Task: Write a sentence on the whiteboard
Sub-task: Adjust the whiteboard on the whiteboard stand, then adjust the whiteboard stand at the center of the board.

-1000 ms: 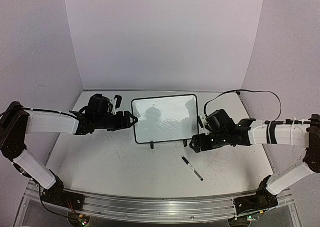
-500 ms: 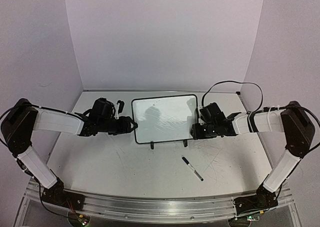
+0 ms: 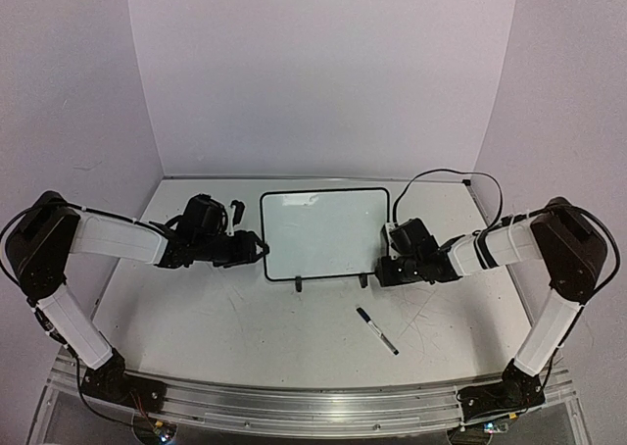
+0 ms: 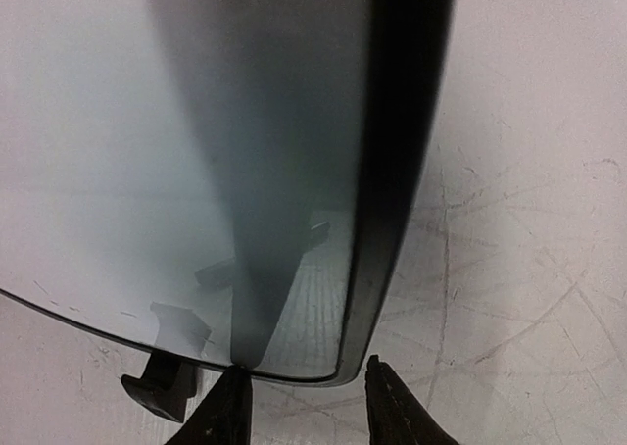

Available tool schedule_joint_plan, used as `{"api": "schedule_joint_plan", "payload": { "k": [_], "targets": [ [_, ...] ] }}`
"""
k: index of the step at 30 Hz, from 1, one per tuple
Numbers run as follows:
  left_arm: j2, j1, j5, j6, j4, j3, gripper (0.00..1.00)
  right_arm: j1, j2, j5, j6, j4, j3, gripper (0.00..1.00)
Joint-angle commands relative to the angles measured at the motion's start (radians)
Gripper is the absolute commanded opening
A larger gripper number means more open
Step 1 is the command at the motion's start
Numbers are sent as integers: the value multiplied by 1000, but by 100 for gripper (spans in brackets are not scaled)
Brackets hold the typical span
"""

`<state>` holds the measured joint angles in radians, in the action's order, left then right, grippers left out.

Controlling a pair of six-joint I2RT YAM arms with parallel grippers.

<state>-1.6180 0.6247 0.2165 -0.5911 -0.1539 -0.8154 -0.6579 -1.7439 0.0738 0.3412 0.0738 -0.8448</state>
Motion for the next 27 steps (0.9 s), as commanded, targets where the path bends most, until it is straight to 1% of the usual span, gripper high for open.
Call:
{"api": "schedule_joint_plan", "payload": {
  "k": [1, 2, 3, 4, 6, 7, 9, 12, 13, 14, 17, 19, 21, 24, 27],
  "targets": [
    [-4, 3, 25, -12, -5, -36, 59, -2, 97, 12, -10, -25, 14, 42],
    [-3, 3, 31, -12, -6, -38, 60, -2, 130, 12, -11, -45, 20, 44],
    [-2, 4, 35, -11, -8, -40, 61, -2, 163, 11, -12, -58, 29, 49],
    [0, 5, 37, -10, -9, -41, 62, -2, 200, 11, -13, -69, 39, 54],
    [2, 4, 40, -11, -8, -43, 61, -2, 249, 5, -10, -80, 55, 68],
    [3, 5, 41, -12, -8, -43, 62, -2, 260, 1, -10, -95, 55, 73],
    [12, 6, 42, -14, -7, -36, 64, -2, 265, -9, -9, -123, 48, 81],
    [40, 8, 37, -15, -7, -18, 72, -9, 230, -55, -39, -195, 10, 93],
    [41, 8, 41, -13, -8, -13, 74, -24, 211, -53, -51, -231, -11, 96],
    [37, 9, 47, -11, -9, -15, 74, -47, 194, -36, -62, -266, -32, 98],
    [9, 15, 69, -9, -10, -30, 74, -64, 175, -26, -38, -292, -46, 98],
    [5, 24, 58, -12, -9, -32, 73, -63, 176, 5, 1, -293, -42, 97],
    [20, 30, 31, -22, -9, -18, 72, -65, 168, -8, 40, -284, -42, 95],
    [58, 32, 11, -40, -9, 14, 74, -117, 134, -14, 83, -242, -49, 88],
    [84, 32, 6, -47, -8, 39, 75, -180, 41, 18, 93, -219, -111, 77]
  ]
}}
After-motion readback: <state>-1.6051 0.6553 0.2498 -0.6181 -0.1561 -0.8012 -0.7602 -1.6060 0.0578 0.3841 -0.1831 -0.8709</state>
